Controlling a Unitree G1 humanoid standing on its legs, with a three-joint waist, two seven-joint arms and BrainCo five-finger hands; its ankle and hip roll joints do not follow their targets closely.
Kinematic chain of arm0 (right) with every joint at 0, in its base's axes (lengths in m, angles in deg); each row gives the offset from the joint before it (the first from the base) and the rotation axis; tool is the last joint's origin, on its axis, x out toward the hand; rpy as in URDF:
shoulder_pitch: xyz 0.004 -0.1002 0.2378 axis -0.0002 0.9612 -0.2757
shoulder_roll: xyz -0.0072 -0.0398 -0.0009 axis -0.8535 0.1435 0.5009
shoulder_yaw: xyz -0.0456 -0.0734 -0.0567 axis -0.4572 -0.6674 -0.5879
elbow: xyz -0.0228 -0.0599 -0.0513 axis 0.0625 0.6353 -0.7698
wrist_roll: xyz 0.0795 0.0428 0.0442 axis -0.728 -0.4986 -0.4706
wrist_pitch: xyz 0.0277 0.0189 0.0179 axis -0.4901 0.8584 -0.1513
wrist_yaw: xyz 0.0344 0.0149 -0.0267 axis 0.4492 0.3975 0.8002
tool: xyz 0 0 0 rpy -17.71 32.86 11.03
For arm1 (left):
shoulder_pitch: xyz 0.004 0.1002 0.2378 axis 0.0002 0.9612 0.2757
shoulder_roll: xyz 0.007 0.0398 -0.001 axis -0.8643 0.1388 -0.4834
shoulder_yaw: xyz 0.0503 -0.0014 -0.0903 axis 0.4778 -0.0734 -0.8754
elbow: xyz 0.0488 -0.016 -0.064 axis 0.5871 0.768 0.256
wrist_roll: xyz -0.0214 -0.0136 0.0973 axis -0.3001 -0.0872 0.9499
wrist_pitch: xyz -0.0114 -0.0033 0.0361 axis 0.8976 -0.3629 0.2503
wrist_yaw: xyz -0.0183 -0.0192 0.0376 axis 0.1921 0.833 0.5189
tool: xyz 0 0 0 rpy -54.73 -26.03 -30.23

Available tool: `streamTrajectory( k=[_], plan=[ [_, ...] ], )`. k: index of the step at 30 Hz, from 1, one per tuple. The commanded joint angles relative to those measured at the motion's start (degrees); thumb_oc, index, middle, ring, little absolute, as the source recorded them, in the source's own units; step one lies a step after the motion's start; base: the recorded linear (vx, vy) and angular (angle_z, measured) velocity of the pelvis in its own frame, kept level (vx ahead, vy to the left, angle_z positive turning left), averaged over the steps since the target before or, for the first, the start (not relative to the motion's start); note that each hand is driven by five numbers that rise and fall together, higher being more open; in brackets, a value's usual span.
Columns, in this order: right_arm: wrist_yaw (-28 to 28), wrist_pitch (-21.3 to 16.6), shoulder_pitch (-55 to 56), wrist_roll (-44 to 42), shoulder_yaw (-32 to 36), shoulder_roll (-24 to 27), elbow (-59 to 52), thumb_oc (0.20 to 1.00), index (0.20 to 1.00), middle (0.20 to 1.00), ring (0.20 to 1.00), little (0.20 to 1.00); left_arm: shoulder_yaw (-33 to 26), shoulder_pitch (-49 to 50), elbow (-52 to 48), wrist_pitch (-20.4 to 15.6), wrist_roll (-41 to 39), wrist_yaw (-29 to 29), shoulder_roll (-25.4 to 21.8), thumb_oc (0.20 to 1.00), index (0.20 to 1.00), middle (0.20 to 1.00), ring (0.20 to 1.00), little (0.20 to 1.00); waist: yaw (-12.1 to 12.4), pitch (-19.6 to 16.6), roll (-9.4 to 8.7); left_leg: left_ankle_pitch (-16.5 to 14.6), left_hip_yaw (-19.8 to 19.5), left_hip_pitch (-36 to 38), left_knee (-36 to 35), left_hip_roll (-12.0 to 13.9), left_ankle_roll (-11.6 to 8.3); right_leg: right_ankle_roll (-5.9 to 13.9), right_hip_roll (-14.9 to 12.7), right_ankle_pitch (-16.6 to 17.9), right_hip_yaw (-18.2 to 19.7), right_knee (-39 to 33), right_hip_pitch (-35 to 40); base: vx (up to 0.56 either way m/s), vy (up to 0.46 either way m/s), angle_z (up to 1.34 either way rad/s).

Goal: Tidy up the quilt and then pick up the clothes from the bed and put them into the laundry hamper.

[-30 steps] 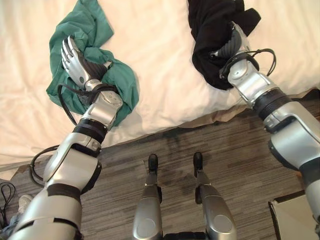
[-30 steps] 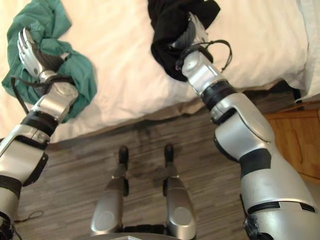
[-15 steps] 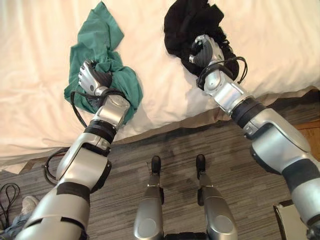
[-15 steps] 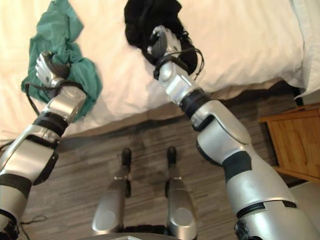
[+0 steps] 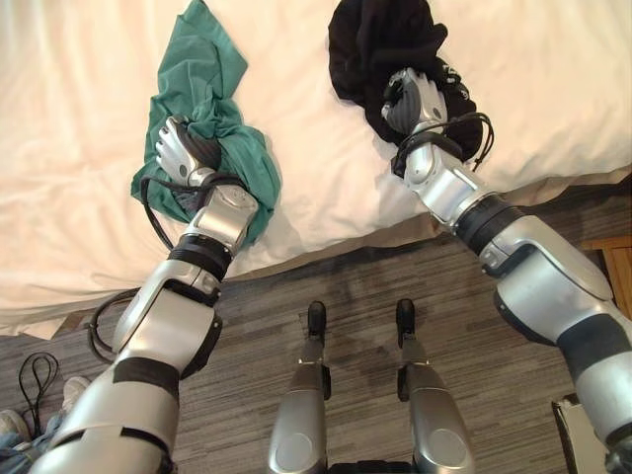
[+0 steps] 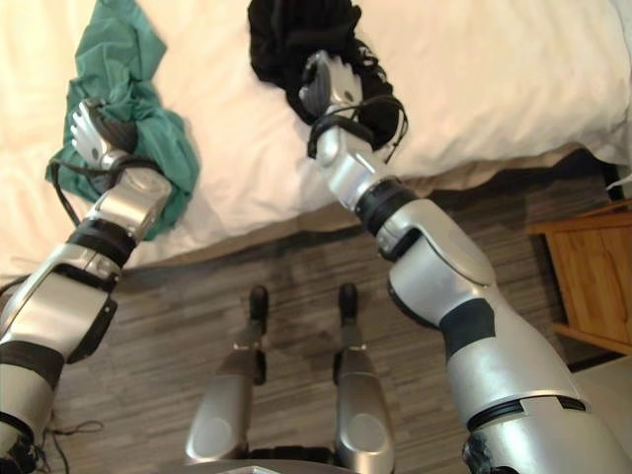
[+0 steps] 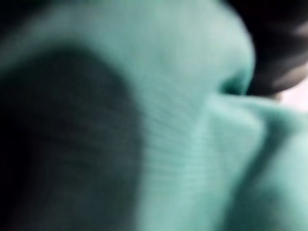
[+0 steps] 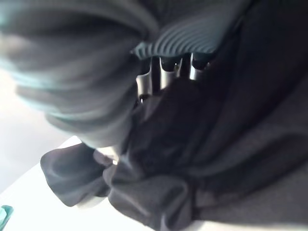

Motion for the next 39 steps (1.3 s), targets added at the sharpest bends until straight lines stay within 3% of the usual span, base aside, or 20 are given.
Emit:
streamTrajectory(
  k=[1,4,8,12,16,18,23,24,27,28,29,33,36,37,38,39],
  plan=[
    [-4.48,-6.40,-1.33,1.19,1.24,1.55,1.35,1.000,1.000,1.000,1.000,1.000,0.34,2.34,5.46,0.60,-1.70,-3.51,2.69,0.200,0.200,0.200,0.200,0.200,0.42,1.61,-1.72,-3.54,1.62,-2.23,3.67,2.90,-0.86,2.09,-2.56,-3.35,2.84,2.67,-2.93,0.00,0.000,0.00],
    [-5.27,-9.83,-2.05,4.06,2.95,3.30,-1.91,1.000,1.000,1.000,1.000,1.000,-0.21,3.08,4.97,0.88,-0.88,-3.61,1.99,0.200,0.200,0.200,0.200,0.200,0.18,1.61,-2.62,-4.16,1.68,-1.53,4.20,3.05,-0.79,2.35,-2.34,-3.35,3.03,2.80,-2.28,0.02,-0.023,0.01],
    [-3.43,-8.18,-3.55,7.35,3.23,5.22,-7.99,1.000,1.000,1.000,1.000,1.000,-0.85,4.17,4.00,1.64,-0.66,-2.89,1.90,0.200,0.200,0.200,0.200,0.200,-0.28,1.61,-3.34,-4.77,1.85,-1.09,5.24,3.36,-0.62,2.32,-2.03,-3.65,3.55,3.47,-1.82,0.04,-0.006,-0.01],
    [-1.83,-2.09,-5.09,13.27,2.02,5.40,-10.19,1.000,1.000,1.000,1.000,1.000,-1.05,4.08,3.60,1.44,-0.81,-2.48,2.34,0.200,0.200,0.200,0.200,0.200,-0.35,1.61,-3.34,-4.94,1.86,-1.21,5.65,3.63,-0.59,2.21,-2.12,-4.02,3.68,3.99,-1.94,0.06,0.011,-0.03],
    [1.11,6.70,-6.71,20.37,-0.88,5.77,-6.63,1.000,1.000,1.000,1.000,1.000,-0.91,3.77,2.47,1.18,0.40,-2.99,2.06,0.200,0.200,0.200,0.200,0.200,0.50,1.61,-3.64,-4.71,1.13,-2.58,5.56,3.67,-0.65,2.21,-2.36,-3.77,3.24,3.62,-2.81,0.05,-0.050,0.02],
    [1.13,7.39,-6.90,20.57,-1.64,5.91,-5.68,1.000,1.000,1.000,1.000,1.000,-0.95,3.96,2.27,1.02,0.67,-3.09,2.12,0.200,0.200,0.200,0.200,0.200,0.67,1.61,-3.65,-4.64,0.93,-2.86,5.47,3.67,-0.67,2.18,-2.37,-3.72,3.06,3.50,-2.99,0.02,-0.053,0.05],
    [3.85,13.81,-7.40,27.26,-6.11,6.71,0.33,1.000,1.000,1.000,1.000,1.000,0.32,5.21,0.13,0.01,0.99,-2.69,2.28,0.200,0.200,0.200,0.200,0.200,1.70,1.61,-3.62,-4.54,-0.24,-5.66,6.07,3.45,-0.86,2.10,-2.20,-3.82,1.93,3.98,-5.17,0.03,-0.057,0.08],
    [4.10,17.10,-8.08,29.11,-7.54,6.47,2.29,1.000,1.000,1.000,1.000,1.000,0.74,5.09,-0.55,-0.92,0.96,-2.44,2.07,0.200,0.200,0.200,0.200,0.200,2.04,1.61,-3.66,-4.45,-0.28,-6.85,6.34,3.35,-0.85,2.04,-2.39,-3.63,1.50,3.94,-6.15,0.01,-0.051,0.10],
    [7.47,21.72,-9.43,28.12,-9.36,7.31,4.74,1.000,1.000,1.000,1.000,1.000,1.23,5.26,-2.13,-1.02,1.45,-2.61,1.80,0.200,0.200,0.200,0.200,0.200,2.54,1.61,-3.58,-4.06,-0.60,-8.23,6.34,3.08,-0.91,2.00,-2.47,-3.29,0.96,3.74,-7.23,0.00,-0.054,0.05],
    [8.30,22.26,-9.58,27.74,-9.64,7.43,5.04,0.956,0.956,0.956,0.956,0.956,1.32,5.32,-2.41,-0.91,1.49,-2.67,1.74,0.200,0.200,0.200,0.200,0.200,2.58,1.61,-3.56,-3.99,-0.66,-8.40,6.29,3.06,-0.94,2.00,-2.46,-3.27,0.89,3.77,-7.40,0.00,0.000,0.00],
    [9.76,22.28,-9.65,26.89,-10.38,8.05,5.98,0.200,0.200,0.200,0.200,0.200,1.40,5.70,-3.25,-0.63,1.87,-2.99,1.46,0.200,0.200,0.200,0.200,0.200,2.80,1.61,-3.54,-3.86,-0.95,-8.83,6.18,2.93,-1.01,2.01,-2.45,-3.28,0.63,3.82,-7.79,0.00,-0.027,0.03],
    [9.41,21.87,-9.04,21.76,-11.29,8.22,7.03,0.200,0.200,0.200,0.200,0.200,1.33,6.57,-4.37,-0.26,2.20,-3.20,1.19,0.200,0.200,0.200,0.200,0.200,2.91,1.61,-3.63,-3.68,-0.77,-9.18,5.84,2.90,-0.96,2.01,-2.31,-3.43,0.42,4.11,-8.21,0.00,-0.013,0.06],
    [5.01,17.68,-8.36,13.98,-10.21,7.73,7.72,0.200,0.200,0.200,0.200,0.200,1.09,7.16,-4.62,-0.92,2.39,-3.60,1.11,0.200,0.200,0.200,0.200,0.200,3.00,1.61,-3.56,-3.76,-0.70,-9.35,6.22,2.83,-0.84,1.82,-2.30,-3.58,0.42,4.55,-8.39,0.00,0.001,0.03],
    [2.13,11.82,-7.97,6.62,-8.43,7.05,7.89,0.200,0.200,0.200,0.200,0.200,1.04,7.40,-4.80,-1.97,1.89,-3.62,1.14,0.200,0.200,0.200,0.200,0.200,3.00,1.61,-3.30,-3.84,-0.63,-9.31,6.56,2.76,-0.78,1.63,-2.33,-3.86,0.51,5.07,-8.37,-0.01,0.037,0.02],
    [1.92,8.88,-7.42,2.23,-7.19,6.88,7.21,0.200,0.200,0.200,0.200,0.200,0.73,7.69,-5.24,-2.72,1.47,-3.58,1.19,0.200,0.200,0.200,0.200,0.200,2.99,1.61,-3.17,-3.95,-0.61,-9.21,6.68,2.71,-0.74,1.53,-2.32,-4.13,0.66,5.18,-8.15,0.00,0.059,0.00],
    [0.66,2.76,-6.39,-2.10,-4.83,6.33,5.75,0.200,0.200,0.200,0.200,0.200,0.05,8.14,-5.59,-4.82,0.68,-4.11,1.28,0.200,0.200,0.200,0.200,0.200,2.84,1.61,-3.15,-4.15,-0.50,-8.74,6.82,2.62,-0.78,1.50,-2.32,-4.44,0.93,5.36,-7.64,0.00,0.052,-0.02]
  ],
)
